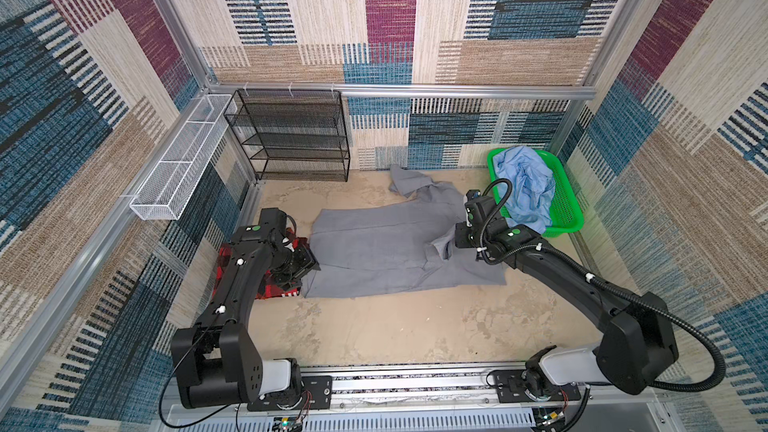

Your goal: Fold and stack the long sleeve shirts

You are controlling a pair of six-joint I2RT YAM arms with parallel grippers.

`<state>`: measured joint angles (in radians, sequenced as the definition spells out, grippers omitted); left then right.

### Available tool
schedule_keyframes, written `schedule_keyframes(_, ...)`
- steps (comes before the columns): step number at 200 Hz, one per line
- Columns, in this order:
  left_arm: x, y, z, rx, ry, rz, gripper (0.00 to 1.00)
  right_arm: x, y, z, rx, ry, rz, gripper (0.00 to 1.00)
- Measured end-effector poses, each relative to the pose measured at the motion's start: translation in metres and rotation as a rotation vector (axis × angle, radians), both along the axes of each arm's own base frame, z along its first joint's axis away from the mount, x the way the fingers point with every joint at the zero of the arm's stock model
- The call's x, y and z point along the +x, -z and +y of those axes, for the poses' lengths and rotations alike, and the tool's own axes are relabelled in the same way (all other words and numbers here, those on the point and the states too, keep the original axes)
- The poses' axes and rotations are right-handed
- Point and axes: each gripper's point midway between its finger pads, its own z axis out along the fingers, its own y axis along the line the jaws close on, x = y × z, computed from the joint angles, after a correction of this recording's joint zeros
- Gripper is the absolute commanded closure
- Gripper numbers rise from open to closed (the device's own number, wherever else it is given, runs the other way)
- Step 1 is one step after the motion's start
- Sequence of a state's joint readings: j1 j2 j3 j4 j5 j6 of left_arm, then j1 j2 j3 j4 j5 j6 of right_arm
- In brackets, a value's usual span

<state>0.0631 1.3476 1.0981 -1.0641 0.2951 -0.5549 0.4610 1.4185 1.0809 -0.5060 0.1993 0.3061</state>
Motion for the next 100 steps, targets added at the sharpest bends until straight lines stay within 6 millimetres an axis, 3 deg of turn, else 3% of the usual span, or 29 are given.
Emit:
schedule_keyframes(12, 0.002, 0.000, -0.002, -0.012, -0.005, -0.014, 0.32, 0.009, 0.006, 0.002, 0.008, 0.002, 0.013, 0.98)
schedule_keyframes(41, 0.008, 0.003, -0.005, -0.034, -0.014, -0.035, 0.32, 0.029, 0.025, 0.008, 0.011, 0.006, 0.058, 0.59)
schedule_keyframes(63, 0.014, 0.009, -0.007, -0.051, -0.010, -0.041, 0.32, 0.042, 0.022, 0.017, 0.041, -0.007, 0.059, 0.43)
schedule_keyframes(100, 0.022, 0.024, -0.012, -0.082, 0.006, -0.021, 0.32, 0.063, 0.003, 0.019, 0.079, 0.004, 0.015, 0.40)
